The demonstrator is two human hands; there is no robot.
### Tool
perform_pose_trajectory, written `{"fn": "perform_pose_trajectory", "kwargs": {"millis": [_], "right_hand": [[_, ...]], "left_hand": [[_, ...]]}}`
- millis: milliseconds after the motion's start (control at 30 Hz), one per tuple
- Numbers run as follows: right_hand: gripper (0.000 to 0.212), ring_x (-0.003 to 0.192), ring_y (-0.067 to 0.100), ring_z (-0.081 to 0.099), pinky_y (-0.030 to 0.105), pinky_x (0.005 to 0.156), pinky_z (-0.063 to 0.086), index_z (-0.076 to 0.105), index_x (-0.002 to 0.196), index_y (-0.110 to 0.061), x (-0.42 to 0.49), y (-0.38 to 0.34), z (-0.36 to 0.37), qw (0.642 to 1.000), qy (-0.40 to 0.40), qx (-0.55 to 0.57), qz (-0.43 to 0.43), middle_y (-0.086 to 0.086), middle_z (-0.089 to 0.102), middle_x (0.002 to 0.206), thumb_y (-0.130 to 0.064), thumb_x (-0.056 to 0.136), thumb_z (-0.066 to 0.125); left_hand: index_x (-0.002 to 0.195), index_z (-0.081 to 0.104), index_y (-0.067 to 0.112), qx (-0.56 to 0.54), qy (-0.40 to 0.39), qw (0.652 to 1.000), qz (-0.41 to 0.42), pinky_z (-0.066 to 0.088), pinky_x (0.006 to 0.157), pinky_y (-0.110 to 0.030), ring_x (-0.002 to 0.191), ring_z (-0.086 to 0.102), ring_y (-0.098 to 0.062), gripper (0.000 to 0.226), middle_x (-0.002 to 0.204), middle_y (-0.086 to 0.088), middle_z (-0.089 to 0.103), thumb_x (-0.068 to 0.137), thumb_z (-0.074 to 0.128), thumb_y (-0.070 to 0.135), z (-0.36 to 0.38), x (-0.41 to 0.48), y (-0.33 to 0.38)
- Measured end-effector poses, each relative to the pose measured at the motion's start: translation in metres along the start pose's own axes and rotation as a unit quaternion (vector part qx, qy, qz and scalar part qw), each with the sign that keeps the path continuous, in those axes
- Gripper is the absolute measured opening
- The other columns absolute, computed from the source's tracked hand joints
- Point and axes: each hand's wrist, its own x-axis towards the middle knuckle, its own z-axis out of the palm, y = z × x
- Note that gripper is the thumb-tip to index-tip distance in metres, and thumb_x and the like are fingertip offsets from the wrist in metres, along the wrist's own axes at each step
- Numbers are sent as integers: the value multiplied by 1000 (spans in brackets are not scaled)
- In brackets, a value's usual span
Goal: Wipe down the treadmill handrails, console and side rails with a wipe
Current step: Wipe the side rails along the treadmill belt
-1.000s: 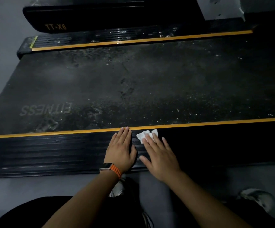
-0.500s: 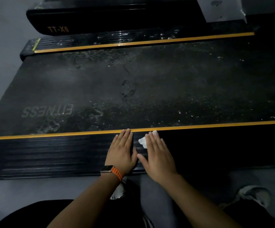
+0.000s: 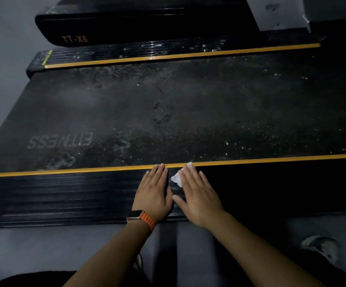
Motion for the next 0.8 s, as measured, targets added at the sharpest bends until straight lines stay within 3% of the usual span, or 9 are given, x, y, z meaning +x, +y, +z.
{"fn": "perform_pose_trajectory", "kwargs": {"millis": [100, 233, 333, 433, 567, 633, 733, 800], "right_hand": [[88, 159, 15, -16, 43, 131, 2, 10, 168, -14, -1, 10, -10, 1000, -12, -21, -11, 2, -5, 174, -71, 100, 9], [88, 157, 11, -24, 39, 129, -7, 1, 168, -18, -23, 38, -16, 997, -4, -37, 68, -1, -14, 173, -70, 98, 4], [92, 157, 15, -25, 40, 129, -10, -3, 167, -16, -23, 20, -15, 993, -6, -26, 117, 2, -16, 173, -72, 95, -3], [96, 157, 18, -26, 39, 127, -15, -3, 167, -13, -4, -20, -8, 994, -8, -3, 112, 4, -15, 174, -73, 92, -4], [93, 159, 19, -19, 41, 128, -9, 4, 167, -13, 21, -67, 8, 999, -3, 3, 51, 5, -7, 175, -73, 96, 5], [92, 159, 15, -20, 41, 129, -7, 2, 167, -15, 21, -62, 10, 999, -6, -16, 35, 1, -11, 173, -73, 96, 6], [90, 160, 14, -14, 46, 131, 5, 11, 167, -15, 3, -31, 4, 997, 27, -27, 65, -1, -5, 173, -72, 97, 9], [91, 160, 16, -14, 46, 131, 5, 9, 168, -15, -7, -19, 1, 993, 21, -34, 109, 2, -2, 174, -72, 96, 6]], "left_hand": [[155, 41, 11, -4, 0, 1000, 5, 14, 127, -37, 155, 23, -19, 62, 164, -7, 34, 102, 35, 41, -1, 0, 0], [160, 33, 13, -15, -10, 1000, 6, 7, 129, -34, 157, 14, -16, 63, 168, -4, 25, 104, 35, 42, -5, -1, -3], [162, 28, 16, -6, -30, 999, 21, 0, 127, -32, 158, 7, -14, 63, 170, -1, 18, 106, 30, 44, -6, -3, -11], [160, 33, 15, 8, -31, 999, 27, 10, 128, -36, 157, 14, -16, 64, 168, -2, 24, 105, 28, 47, -14, -10, -39], [159, 35, 14, 20, -19, 1000, 12, 16, 128, -40, 157, 17, -16, 66, 168, -3, 27, 104, 25, 47, -23, -23, -82], [159, 35, 12, 15, -17, 1000, 12, 15, 128, -40, 157, 17, -17, 66, 168, -4, 27, 103, 27, 46, -23, -25, -82], [159, 35, 10, 14, -18, 1000, 18, 14, 129, -41, 157, 17, -20, 67, 167, -7, 27, 102, 29, 45, -23, -24, -77], [159, 34, 10, 14, -18, 1000, 18, 11, 129, -40, 157, 16, -20, 66, 168, -7, 26, 103, 30, 45, -24, -25, -78]]}}
